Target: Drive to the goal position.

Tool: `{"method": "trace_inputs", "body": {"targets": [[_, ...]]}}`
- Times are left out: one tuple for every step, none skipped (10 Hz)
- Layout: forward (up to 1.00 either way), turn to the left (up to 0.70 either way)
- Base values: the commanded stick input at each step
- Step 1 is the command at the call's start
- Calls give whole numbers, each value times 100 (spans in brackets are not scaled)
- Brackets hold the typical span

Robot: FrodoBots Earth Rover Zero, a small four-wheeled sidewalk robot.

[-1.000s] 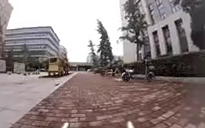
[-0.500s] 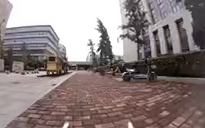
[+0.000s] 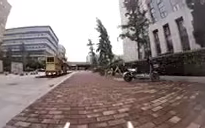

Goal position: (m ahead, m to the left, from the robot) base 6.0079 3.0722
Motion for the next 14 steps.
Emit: {"method": "trace_inputs", "body": {"targets": [[45, 0], [45, 0], [45, 0], [45, 0], [45, 0], [45, 0], [45, 0], [45, 0], [45, 0], [45, 0], [45, 0], [45, 0], [45, 0], [45, 0]]}}
